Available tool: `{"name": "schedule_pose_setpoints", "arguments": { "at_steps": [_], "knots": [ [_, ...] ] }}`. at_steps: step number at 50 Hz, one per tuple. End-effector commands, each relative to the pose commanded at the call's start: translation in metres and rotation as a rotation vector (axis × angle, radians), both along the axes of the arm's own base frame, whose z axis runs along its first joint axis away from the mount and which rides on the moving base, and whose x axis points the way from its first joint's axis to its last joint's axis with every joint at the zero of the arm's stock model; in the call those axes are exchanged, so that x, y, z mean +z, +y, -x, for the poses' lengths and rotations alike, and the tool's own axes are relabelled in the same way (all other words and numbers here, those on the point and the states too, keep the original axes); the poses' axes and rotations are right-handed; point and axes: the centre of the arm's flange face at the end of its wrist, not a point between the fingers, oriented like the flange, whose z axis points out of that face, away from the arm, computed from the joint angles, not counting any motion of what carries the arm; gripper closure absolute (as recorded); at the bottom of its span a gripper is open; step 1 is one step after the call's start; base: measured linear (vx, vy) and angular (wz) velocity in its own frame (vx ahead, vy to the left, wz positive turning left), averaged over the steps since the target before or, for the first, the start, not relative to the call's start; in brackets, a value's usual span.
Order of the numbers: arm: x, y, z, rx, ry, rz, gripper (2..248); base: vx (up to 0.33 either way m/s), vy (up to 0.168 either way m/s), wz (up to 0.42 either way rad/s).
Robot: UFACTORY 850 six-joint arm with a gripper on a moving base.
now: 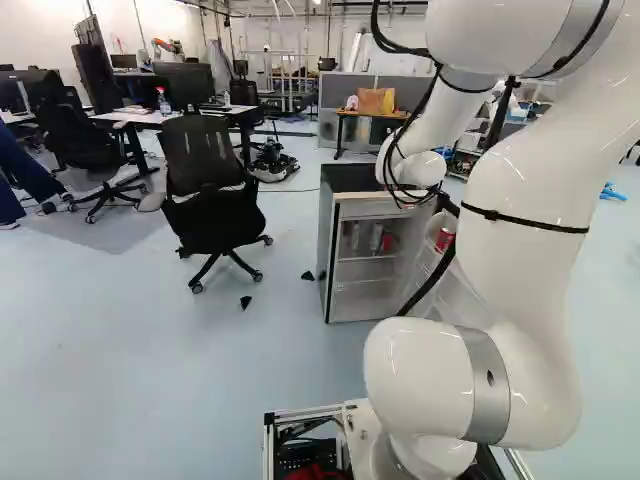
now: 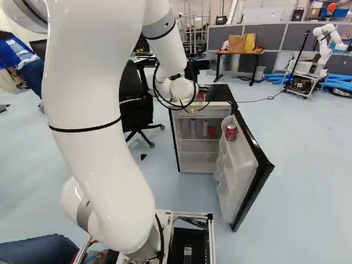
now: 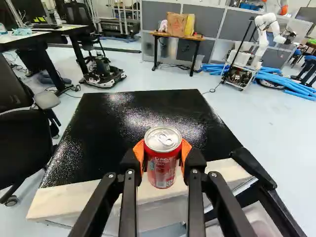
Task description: Grab a drink from the fridge
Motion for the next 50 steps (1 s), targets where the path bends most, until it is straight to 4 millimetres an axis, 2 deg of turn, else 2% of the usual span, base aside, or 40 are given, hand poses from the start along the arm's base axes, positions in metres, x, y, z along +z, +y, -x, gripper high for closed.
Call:
{"name": "schedule_pose_setpoints", "arguments": {
  "at_steps": [50],
  "knots": [
    [-0.005, 0.010, -0.054, -0.042, -0.025, -0.059, 156, 0.000, 0.000, 0.000]
  ]
}}
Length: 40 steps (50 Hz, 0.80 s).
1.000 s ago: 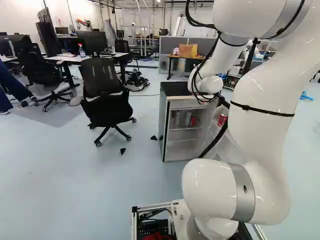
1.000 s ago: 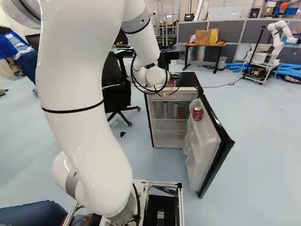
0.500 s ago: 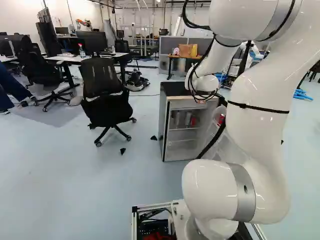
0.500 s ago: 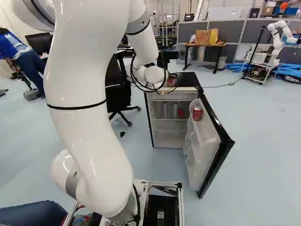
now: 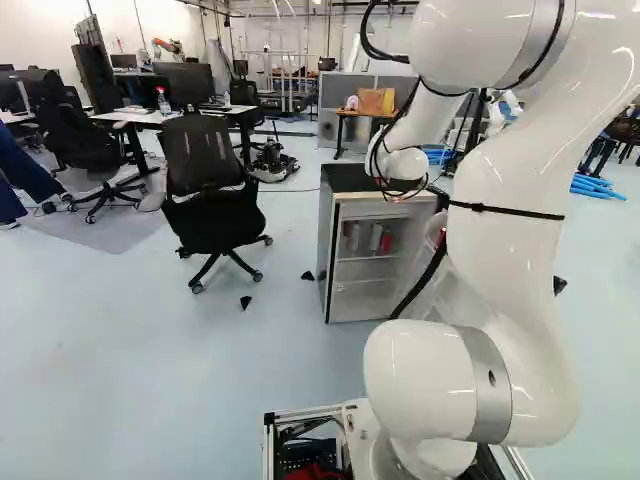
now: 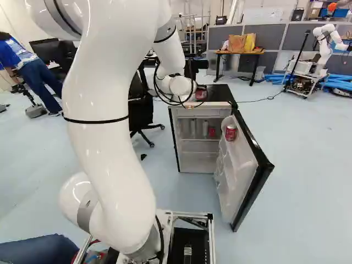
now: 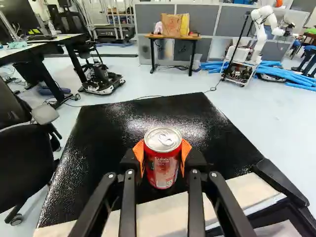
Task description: Grab a drink from the fridge
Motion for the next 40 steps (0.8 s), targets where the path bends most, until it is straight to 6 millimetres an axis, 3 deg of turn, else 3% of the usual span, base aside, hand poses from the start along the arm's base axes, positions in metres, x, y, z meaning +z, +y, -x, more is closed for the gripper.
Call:
{"name": "schedule_pose_setpoints", "arguments": {
  "at_steps": [29, 40],
  "knots": [
    [-0.005, 0.006, -0.034, -0.003, -0.009, -0.019, 156, 0.000, 0.000, 0.000],
    [-0.005, 0.006, -0.037, -0.001, -0.011, -0.018, 156, 0.000, 0.000, 0.000]
  ]
}}
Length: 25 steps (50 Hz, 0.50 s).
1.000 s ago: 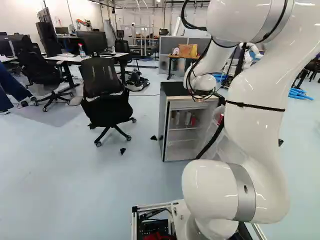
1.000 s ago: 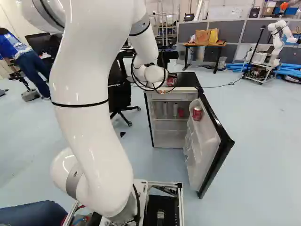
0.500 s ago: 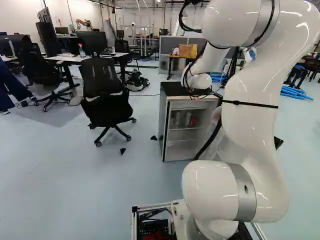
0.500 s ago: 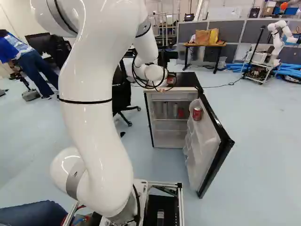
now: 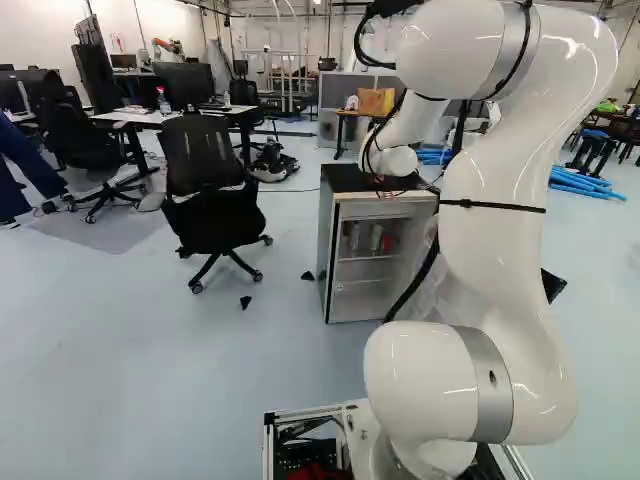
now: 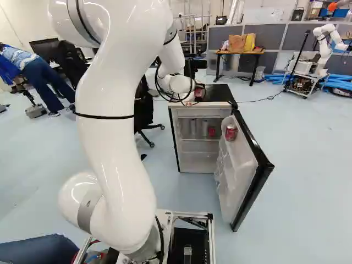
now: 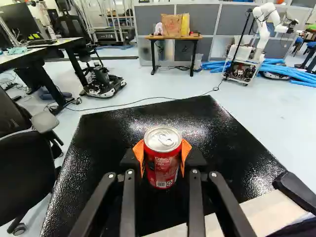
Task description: Grab a drink from the fridge
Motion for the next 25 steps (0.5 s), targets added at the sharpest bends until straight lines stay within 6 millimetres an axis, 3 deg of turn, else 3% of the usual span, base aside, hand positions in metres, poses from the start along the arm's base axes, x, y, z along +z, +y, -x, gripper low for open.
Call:
{"name": "schedule_pose_setpoints", "arguments": {
  "at_steps": [22, 23, 25],
  "knots": [
    [0.0000, 0.0000, 0.0000, 0.000, 0.000, 0.000, 154, 0.000, 0.000, 0.000],
    [0.0000, 0.0000, 0.0000, 0.000, 0.000, 0.000, 127, 0.000, 0.000, 0.000],
    [0.0000, 0.0000, 0.0000, 0.000, 0.000, 0.000, 127, 0.000, 0.000, 0.000]
  ]
}}
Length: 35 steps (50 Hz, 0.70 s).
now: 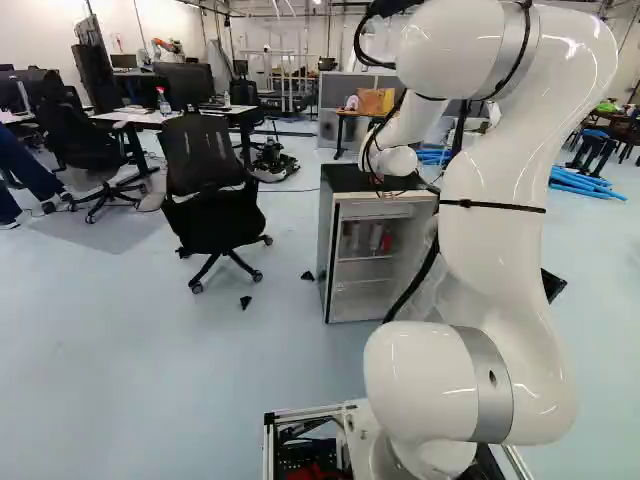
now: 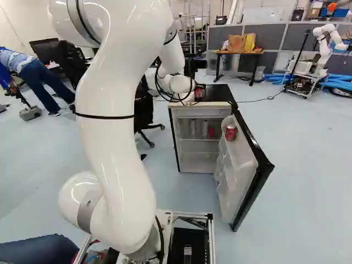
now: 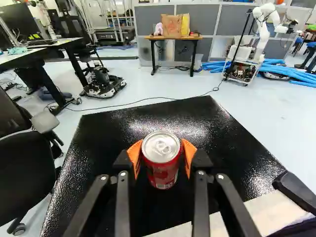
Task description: Grab a drink from the fridge
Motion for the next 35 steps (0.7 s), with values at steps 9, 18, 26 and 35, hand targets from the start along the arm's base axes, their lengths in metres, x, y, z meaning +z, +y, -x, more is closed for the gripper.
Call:
{"name": "schedule_pose_setpoints", "arguments": {
  "at_steps": [9, 18, 26, 35],
  "knots": [
    [0.000, 0.000, 0.000, 0.000, 0.000, 0.000, 58, 0.000, 0.000, 0.000],
    [0.000, 0.000, 0.000, 0.000, 0.000, 0.000, 21, 0.000, 0.000, 0.000],
    [0.001, 0.001, 0.006, -0.001, 0.004, -0.001, 3, 0.000, 0.000, 0.000],
    [0.003, 0.005, 0.022, -0.001, 0.013, -0.003, 3, 0.000, 0.000, 0.000]
  ]
}}
